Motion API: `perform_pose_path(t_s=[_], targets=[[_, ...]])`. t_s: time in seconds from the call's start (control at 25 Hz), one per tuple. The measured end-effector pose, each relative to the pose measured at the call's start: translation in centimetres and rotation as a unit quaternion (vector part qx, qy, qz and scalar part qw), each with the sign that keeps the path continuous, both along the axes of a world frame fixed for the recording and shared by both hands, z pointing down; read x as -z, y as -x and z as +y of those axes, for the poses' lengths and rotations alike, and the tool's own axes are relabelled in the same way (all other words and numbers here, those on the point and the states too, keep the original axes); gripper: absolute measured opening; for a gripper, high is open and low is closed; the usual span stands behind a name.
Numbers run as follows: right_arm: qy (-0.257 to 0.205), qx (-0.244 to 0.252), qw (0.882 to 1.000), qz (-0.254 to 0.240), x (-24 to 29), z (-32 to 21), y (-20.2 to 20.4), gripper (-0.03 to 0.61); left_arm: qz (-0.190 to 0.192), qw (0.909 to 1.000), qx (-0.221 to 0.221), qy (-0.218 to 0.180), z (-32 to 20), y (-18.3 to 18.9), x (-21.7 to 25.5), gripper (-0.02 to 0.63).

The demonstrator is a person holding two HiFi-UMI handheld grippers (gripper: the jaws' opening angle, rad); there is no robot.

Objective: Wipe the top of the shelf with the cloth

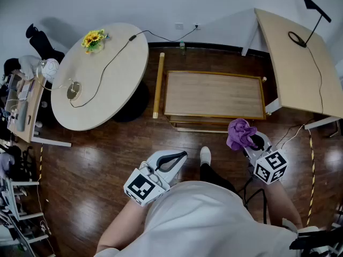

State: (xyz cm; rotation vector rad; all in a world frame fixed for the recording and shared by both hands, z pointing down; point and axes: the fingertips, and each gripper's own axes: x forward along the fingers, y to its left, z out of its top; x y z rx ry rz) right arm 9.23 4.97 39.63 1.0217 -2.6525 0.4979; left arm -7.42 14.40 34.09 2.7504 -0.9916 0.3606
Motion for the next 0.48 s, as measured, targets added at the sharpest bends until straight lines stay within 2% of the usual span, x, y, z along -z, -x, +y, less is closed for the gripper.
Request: perform_pose_path(t_s=[0.16, 0.28, 0.48], targets=[[0.000, 0.054, 0.998, 0.015, -1.2, -6.3, 1.3, 0.101, 0.010, 0.9995, 0.030, 0.005, -5.1, -0.9, 0.5, 0.018], [0.005, 0.086, 0.996, 0.028, -3.3, -10.8, 4.1, 0.101, 0.016, 0.9991, 0.039, -0.003, -8.5, -1.0, 0.9, 0.018], [0.045, 0.101, 0.994, 0.019, -6.7, -16.1, 10.2, 0.101, 0.018, 0.9988, 0.041, 0.019, -11.5, 1.1, 0.3, 0.018]])
